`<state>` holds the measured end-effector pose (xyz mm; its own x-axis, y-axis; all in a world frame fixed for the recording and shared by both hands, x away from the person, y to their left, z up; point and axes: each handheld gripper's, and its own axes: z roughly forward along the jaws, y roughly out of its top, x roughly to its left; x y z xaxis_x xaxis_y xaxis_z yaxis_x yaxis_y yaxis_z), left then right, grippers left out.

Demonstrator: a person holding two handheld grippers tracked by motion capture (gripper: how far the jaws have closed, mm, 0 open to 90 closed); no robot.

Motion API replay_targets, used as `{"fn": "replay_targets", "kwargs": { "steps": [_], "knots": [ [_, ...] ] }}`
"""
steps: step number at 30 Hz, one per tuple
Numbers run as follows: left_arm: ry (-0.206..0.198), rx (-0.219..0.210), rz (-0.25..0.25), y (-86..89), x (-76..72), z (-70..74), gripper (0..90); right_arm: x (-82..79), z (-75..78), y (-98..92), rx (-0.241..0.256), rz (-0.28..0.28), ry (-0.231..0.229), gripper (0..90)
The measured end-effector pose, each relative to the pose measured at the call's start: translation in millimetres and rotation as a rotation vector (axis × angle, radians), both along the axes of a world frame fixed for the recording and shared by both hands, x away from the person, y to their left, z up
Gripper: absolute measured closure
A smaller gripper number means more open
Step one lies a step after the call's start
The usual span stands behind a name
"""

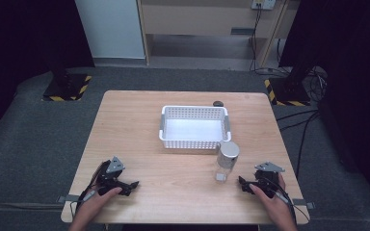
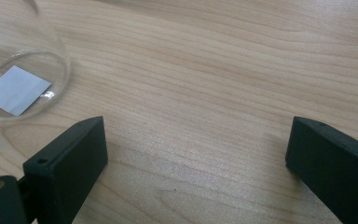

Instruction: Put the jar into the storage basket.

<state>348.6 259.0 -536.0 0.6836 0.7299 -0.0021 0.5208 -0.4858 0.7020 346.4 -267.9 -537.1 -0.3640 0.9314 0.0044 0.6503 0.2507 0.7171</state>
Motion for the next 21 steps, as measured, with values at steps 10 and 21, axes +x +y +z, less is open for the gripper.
{"fn": "replay_targets", "kwargs": {
  "steps": [10,21],
  "knots": [
    [0.0,0.0,0.0,0.0,0.0,0.0,0.0,0.0,0.0,0.1,0.0,-0.001,0.0,5.4],
    [0.0,0.001,0.0,0.0,0.0,0.0,0.0,-1.0,0.0,0.8,0.005,-0.006,0.003,5.0]
  ]
}}
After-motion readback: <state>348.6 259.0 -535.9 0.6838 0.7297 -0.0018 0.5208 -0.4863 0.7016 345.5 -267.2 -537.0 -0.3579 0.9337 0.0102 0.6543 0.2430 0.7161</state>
